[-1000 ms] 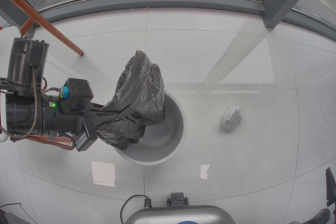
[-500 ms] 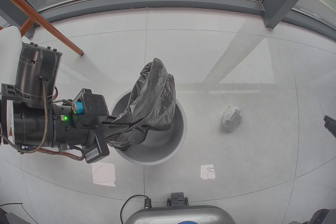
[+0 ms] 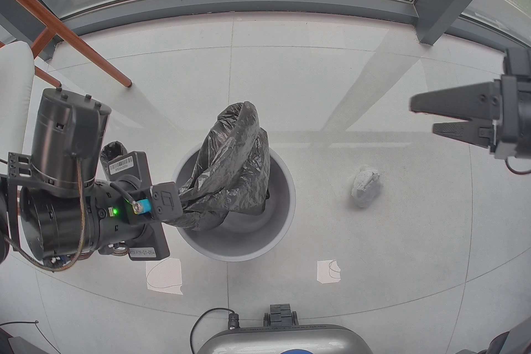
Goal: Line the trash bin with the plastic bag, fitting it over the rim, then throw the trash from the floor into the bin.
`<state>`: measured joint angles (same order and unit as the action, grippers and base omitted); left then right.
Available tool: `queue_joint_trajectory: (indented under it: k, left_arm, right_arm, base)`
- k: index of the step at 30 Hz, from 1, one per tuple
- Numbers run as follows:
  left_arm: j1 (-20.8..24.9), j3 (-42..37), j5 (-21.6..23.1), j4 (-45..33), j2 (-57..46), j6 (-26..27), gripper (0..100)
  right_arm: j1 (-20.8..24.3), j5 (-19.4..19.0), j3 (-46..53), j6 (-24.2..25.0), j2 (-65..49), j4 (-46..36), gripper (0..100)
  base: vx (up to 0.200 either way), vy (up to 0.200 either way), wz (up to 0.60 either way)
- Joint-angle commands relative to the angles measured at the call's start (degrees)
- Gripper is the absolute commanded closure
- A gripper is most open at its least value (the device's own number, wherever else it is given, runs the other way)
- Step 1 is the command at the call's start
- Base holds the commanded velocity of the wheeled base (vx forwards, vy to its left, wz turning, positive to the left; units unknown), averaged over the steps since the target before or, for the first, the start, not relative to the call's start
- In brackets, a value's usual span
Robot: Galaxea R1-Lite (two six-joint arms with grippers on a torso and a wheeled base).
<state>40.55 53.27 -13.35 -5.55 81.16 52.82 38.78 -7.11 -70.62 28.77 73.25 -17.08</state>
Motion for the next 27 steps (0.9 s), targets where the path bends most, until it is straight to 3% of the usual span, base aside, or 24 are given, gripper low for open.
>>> queue_joint_trajectory:
  k: [1,7,14,27]
  left_arm:
    - [8.1,-3.5,-11.5,6.4,-0.8,5.6,100]
    - [14.8,-8.4,-15.7,11.0,-0.9,5.5,100]
    - [21.1,-12.8,-22.7,13.5,-1.6,5.4,100]
    - [21.2,-14.0,-23.7,13.8,-2.1,5.2,100]
  right_arm:
    - [7.0,-0.2,-18.1,1.1,20.5,-13.2,0]
    - [9.8,-0.1,-23.7,1.0,25.2,-19.4,0]
    - [12.0,0.5,-24.7,0.8,28.3,-20.5,0]
    - [13.5,2.9,-23.9,0.8,29.1,-24.3,0]
  base:
    - [0.0,0.0,0.0]
    - [0.0,0.0,0.0]
    - [0.0,0.0,0.0]
    - [0.0,0.0,0.0]
